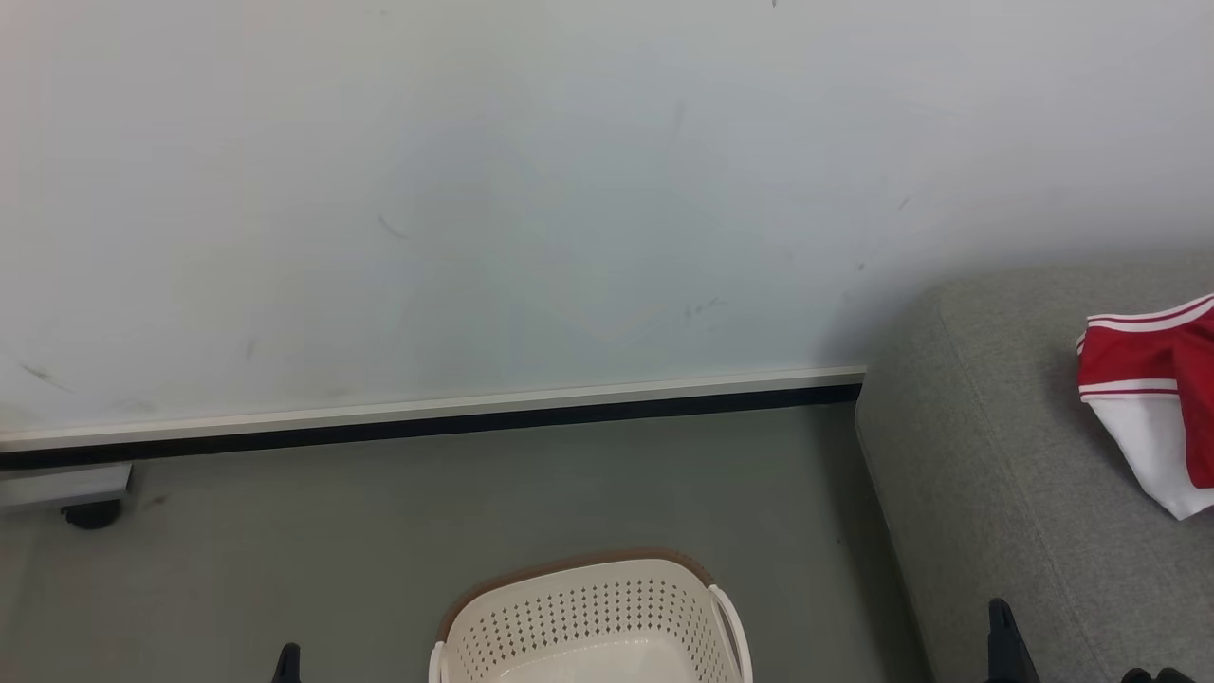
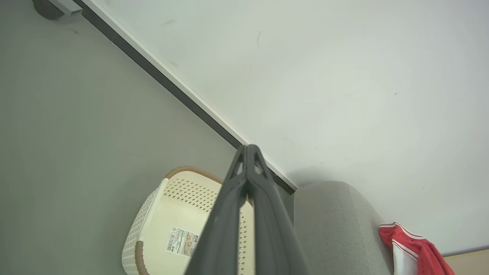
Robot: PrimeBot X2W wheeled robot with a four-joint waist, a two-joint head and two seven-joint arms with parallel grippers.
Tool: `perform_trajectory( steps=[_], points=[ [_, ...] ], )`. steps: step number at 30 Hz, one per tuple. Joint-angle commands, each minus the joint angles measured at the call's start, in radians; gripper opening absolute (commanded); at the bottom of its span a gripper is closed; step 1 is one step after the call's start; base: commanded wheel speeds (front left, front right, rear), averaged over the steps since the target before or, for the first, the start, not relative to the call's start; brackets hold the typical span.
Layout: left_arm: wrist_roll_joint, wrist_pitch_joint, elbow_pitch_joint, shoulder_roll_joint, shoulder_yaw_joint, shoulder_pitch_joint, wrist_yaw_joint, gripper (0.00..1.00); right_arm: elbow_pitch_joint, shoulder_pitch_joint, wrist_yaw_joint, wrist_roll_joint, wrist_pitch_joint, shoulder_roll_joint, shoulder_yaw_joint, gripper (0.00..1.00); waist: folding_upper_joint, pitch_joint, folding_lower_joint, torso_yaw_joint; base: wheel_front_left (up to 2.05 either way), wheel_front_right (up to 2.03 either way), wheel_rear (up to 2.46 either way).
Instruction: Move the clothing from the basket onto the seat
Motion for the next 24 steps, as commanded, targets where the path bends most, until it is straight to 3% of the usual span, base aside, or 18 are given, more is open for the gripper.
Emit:
perform_trajectory(
  steps=[1,24],
  points=[
    [-0.043,0.009,-0.004,0.003,0.006,-0.035,-0.005,0.00,-0.018,-0.028,0.000,0.042,0.008,0.000,-0.007,0.00,0.0000,0.002,-0.0001,0.000,0.00,0.00,0.00],
    [-0.286,0.086,0.022,0.004,0.028,-0.087,-0.020,0.00,-0.048,-0.046,0.000,0.303,0.060,0.000,-0.047,0.00,0.0000,0.023,-0.0001,-0.003,0.00,0.00,0.00]
  ],
)
